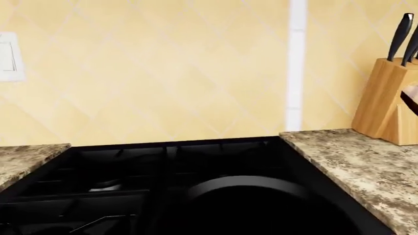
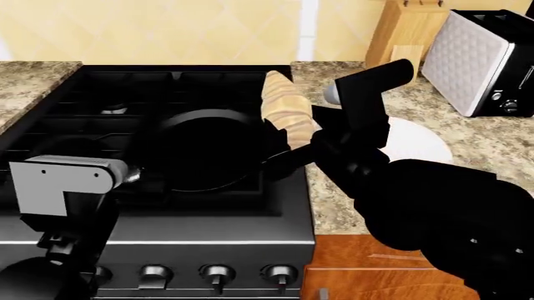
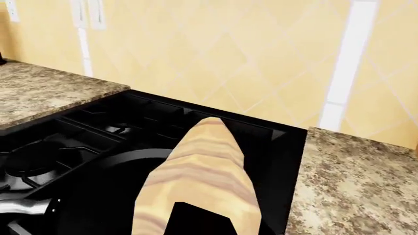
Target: Pick the croissant and place it on the pan. Then turn on the stove to warm the croissant.
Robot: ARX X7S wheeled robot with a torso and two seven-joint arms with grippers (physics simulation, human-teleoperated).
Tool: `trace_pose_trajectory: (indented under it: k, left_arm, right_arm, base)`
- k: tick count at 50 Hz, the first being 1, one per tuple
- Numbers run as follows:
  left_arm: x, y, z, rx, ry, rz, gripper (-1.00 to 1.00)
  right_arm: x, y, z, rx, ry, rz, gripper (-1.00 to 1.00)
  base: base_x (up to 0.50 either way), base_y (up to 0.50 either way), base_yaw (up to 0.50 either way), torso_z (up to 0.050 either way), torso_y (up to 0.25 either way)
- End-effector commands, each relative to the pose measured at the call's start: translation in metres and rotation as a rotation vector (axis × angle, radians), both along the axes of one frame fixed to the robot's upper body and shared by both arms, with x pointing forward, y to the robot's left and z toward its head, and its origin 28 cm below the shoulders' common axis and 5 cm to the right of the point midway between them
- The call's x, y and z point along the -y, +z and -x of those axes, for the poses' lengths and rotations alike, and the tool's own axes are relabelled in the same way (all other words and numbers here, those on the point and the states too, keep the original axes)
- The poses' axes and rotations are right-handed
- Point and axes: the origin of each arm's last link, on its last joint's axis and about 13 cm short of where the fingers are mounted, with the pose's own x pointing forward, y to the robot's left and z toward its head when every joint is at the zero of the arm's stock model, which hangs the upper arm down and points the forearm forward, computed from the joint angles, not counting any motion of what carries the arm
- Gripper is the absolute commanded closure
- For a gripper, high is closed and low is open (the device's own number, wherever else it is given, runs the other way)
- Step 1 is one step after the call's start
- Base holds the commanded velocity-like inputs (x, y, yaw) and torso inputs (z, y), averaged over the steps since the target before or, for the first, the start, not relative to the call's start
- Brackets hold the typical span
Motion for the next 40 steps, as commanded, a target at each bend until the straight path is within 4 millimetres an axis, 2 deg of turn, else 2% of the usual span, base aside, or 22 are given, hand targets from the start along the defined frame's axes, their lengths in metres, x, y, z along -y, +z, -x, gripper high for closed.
trace_pose_trajectory:
  k: [1, 9, 21, 32, 40]
  left_arm:
    - [0.001, 0.009, 0.005, 0.044, -0.014, -0.01, -1.0]
    - [0.002, 0.014, 0.007, 0.064, -0.009, -0.02, -1.0]
    - [0.001, 0.013, 0.004, 0.058, -0.003, -0.02, -1.0]
    - [-0.001, 0.013, 0.004, 0.068, 0.01, -0.013, -1.0]
    - [-0.004, 0.011, 0.005, 0.068, 0.019, -0.007, -1.0]
  right_arm:
    - [0.002, 0.002, -0.001, 0.017, 0.001, 0.007, 1.0]
    - [0.003, 0.002, -0.002, 0.012, -0.002, -0.003, 1.0]
    - [0.003, 0.005, -0.01, -0.076, 0.022, 0.008, 1.0]
    - [-0.002, 0.019, -0.026, -0.115, 0.07, 0.039, 1.0]
    - [-0.007, 0.022, -0.032, -0.142, 0.095, 0.069, 1.0]
  base:
    - [0.0, 0.5, 0.0, 0.0, 0.0]
    - [0.0, 0.5, 0.0, 0.0, 0.0]
    - [0.0, 0.0, 0.0, 0.0, 0.0]
    - [0.0, 0.0, 0.0, 0.0, 0.0]
    - [0.0, 0.0, 0.0, 0.0, 0.0]
